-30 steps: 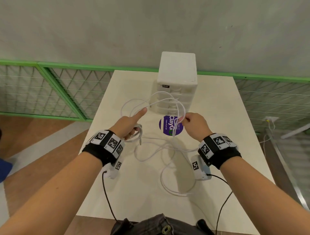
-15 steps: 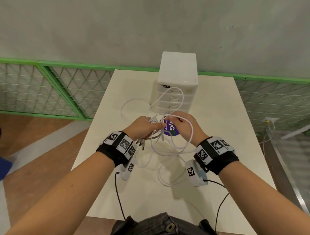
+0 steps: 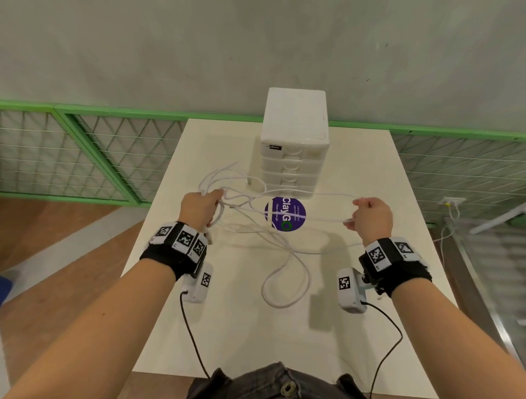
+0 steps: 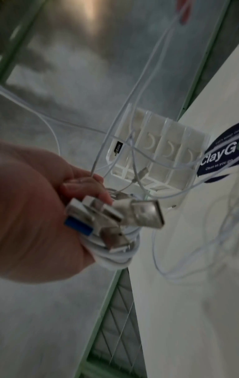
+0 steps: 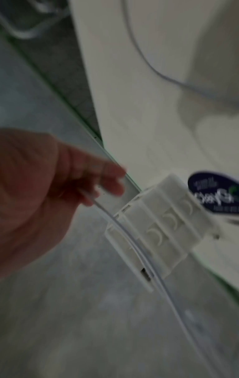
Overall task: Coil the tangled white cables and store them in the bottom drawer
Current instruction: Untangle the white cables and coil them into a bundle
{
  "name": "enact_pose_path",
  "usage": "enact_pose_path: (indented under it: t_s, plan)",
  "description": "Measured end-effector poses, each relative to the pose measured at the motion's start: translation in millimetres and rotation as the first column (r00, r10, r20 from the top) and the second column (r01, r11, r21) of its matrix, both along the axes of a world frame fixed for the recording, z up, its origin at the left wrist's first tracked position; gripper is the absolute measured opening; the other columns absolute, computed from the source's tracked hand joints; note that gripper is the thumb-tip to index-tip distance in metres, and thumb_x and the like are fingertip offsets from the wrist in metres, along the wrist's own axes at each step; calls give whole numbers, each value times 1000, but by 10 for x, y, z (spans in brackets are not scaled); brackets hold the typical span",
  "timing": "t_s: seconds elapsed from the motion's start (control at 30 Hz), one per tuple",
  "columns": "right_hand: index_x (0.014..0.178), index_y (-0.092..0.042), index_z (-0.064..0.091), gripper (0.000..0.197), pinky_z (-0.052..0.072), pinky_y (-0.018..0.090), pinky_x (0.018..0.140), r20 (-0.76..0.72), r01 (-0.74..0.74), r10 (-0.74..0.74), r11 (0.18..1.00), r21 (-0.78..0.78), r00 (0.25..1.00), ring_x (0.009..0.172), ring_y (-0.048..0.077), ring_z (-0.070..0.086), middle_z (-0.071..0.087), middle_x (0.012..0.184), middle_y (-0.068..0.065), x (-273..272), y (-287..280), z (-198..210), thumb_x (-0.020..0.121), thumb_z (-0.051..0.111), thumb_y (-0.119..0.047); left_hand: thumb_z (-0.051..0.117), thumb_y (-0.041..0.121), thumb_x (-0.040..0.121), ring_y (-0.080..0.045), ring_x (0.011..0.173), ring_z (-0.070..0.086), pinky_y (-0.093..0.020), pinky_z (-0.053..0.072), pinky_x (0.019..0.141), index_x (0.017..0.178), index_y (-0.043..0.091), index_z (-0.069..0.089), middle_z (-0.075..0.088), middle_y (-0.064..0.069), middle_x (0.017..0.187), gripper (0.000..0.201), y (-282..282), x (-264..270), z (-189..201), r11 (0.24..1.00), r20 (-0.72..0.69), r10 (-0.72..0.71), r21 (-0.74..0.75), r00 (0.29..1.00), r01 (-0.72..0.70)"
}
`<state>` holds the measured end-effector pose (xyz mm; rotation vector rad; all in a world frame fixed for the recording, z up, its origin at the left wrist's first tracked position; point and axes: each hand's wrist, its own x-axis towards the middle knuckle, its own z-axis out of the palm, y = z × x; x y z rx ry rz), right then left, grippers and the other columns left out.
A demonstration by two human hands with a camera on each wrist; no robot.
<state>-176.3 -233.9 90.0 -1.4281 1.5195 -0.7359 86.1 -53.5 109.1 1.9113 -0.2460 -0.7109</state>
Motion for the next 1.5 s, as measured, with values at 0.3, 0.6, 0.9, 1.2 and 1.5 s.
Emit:
enact_pose_path:
  t_s: [0.3, 0.6, 0.9, 1.2, 1.5]
  plan:
    - [126, -21, 53, 38, 40, 37, 99, -470, -719, 565, 644, -263, 678, 118, 25, 48, 53, 128, 8, 425, 336, 84, 89, 54, -27, 65, 24, 85, -1, 34, 38, -11, 28, 38, 56, 14, 44, 41, 2, 50, 38, -203, -453, 173, 914, 233, -400, 25, 886, 406]
    - [86, -18, 74, 15, 38, 20, 65, -399, -789, 701, 606, -101, 590, 68, 15, 56, 66, 71, -1, 553, 462, 113, 87, 60, -22, 67, 27, 84, -9, 46, 39, -17, 30, 44, 64, 9, 48, 41, -1, 55, 33, -186, -352, 257, 924, 240, -381, 59, 893, 378]
    - [95, -12, 67, 19, 53, 39, 80, -488, -252, 150, 956, -150, 860, 84, 33, 65, 71, 90, 15, -212, -241, -200, 88, 52, -21, 66, 32, 81, -21, 44, 38, -24, 30, 46, 60, 10, 51, 44, -8, 52, 34, 137, 216, 293, 994, 128, -85, 80, 988, 75]
    - [108, 2, 58, 26, 44, 38, 87, -735, -304, 375, 923, 237, 565, 108, 36, 55, 58, 118, 22, -272, -94, -263, 89, 48, -13, 63, 29, 85, -16, 45, 39, -17, 32, 39, 57, 14, 50, 44, -4, 52, 34, 48, 66, 493, 978, 240, -209, 32, 948, 207]
    - [140, -12, 36, 54, 35, 41, 107, -645, -846, 558, 434, -309, 522, 129, 30, 42, 46, 141, 14, 783, 390, 174, 87, 49, -6, 65, 24, 85, -2, 37, 29, -14, 24, 40, 54, 17, 39, 33, 7, 46, 41, -210, -433, 498, 866, 297, -481, 17, 825, 499]
